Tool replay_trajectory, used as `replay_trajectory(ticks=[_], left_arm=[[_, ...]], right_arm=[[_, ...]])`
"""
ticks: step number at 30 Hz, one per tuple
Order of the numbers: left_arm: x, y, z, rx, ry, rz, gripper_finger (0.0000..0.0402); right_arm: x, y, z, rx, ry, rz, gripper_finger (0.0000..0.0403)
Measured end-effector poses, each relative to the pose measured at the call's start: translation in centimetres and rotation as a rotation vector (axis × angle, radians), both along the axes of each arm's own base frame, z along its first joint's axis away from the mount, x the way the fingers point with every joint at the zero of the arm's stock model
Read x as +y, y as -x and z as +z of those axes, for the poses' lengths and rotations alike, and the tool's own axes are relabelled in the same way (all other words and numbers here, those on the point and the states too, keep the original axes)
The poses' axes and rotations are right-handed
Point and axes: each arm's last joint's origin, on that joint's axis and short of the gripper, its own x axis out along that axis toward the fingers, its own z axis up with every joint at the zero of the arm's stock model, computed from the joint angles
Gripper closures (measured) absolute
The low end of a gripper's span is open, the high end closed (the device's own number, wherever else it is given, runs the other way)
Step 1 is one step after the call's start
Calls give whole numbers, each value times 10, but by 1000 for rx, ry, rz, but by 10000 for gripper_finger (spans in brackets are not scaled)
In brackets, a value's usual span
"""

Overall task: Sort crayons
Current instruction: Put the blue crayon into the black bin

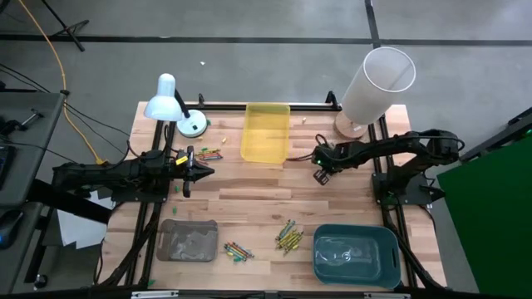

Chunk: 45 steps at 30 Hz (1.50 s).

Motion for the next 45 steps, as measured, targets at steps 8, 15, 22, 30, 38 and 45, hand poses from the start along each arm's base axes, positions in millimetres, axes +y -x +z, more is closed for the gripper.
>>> replay_trajectory(ticks=[8, 15, 22, 30, 38, 45], left_arm=[[0, 0, 0, 0, 0, 0, 401], [0, 0, 0, 0, 0, 0, 401], [0, 0, 0, -1, 0, 0, 401], [0, 0, 0, -3, 0, 0, 401], [0, -1, 5, -49, -3, 1, 401], [1, -1, 8, -83, 37, 22, 401]], right_arm=[[27, -44, 39, -194, 79, 274, 400], [66, -54, 38, -449, 138, 491, 402], [83, -41, 32, -973, 209, 519, 402], [75, -38, 49, -1222, 401, 613, 402], [73, -45, 58, -1260, 404, 662, 402], [72, -45, 58, -1261, 402, 661, 402]])
